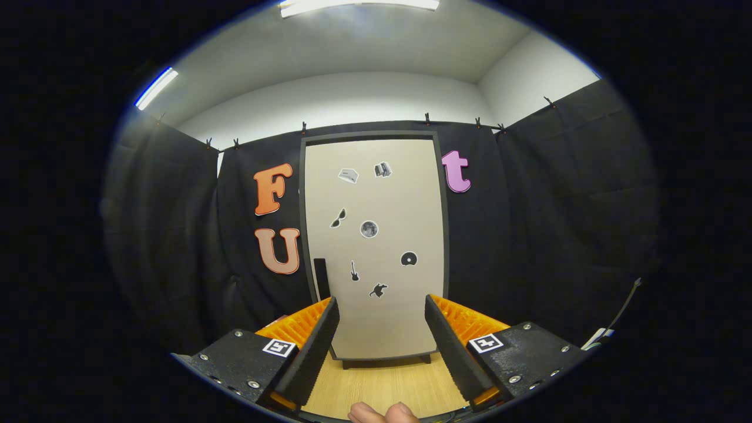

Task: Open the shoe cabinet door, grab the shoes and put them into the shoe cabinet, then close the shoe cabinet door.

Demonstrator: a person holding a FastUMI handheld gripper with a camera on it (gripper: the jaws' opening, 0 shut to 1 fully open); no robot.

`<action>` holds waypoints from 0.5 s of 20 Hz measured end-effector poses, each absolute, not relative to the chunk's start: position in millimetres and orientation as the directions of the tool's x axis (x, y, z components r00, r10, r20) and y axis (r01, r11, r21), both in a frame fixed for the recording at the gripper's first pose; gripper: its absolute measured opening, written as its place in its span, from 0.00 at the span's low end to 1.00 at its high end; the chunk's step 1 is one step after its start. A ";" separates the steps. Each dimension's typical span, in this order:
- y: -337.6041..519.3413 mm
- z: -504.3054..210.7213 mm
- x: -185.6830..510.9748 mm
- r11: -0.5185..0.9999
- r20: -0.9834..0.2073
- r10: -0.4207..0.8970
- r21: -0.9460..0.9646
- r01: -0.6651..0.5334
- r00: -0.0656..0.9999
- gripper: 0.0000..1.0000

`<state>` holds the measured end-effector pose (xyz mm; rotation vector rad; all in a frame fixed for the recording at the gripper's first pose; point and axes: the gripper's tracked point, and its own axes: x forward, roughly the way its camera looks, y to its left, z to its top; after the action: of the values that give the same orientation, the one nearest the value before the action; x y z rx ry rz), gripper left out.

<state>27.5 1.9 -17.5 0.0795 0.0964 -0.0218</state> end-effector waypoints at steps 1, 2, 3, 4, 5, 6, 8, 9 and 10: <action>-8.3 -15.9 20.7 0.996 -0.092 -0.028 0.077 0.036 0.995 0.92; -15.8 -13.3 14.0 0.996 -0.084 -0.035 0.079 0.041 0.996 0.92; -21.9 -12.0 7.5 0.996 -0.075 -0.039 0.081 0.045 0.996 0.92; -25.4 -10.4 2.7 0.996 -0.071 -0.036 0.083 0.042 0.997 0.92; -27.5 -10.1 -2.7 0.996 -0.070 -0.029 0.083 0.034 0.997 0.92; -29.1 -9.8 -6.7 0.996 -0.071 -0.026 0.079 0.031 0.997 0.91; -32.0 -4.9 -13.5 0.996 -0.063 -0.021 0.080 0.026 0.998 0.92; -31.4 -2.3 -17.0 0.996 -0.059 -0.017 0.086 0.022 0.998 0.92; -30.7 0.7 -20.2 0.995 -0.053 -0.014 0.093 0.019 0.999 0.92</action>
<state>-20.2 -30.7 0.7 0.0941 0.0521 -0.0165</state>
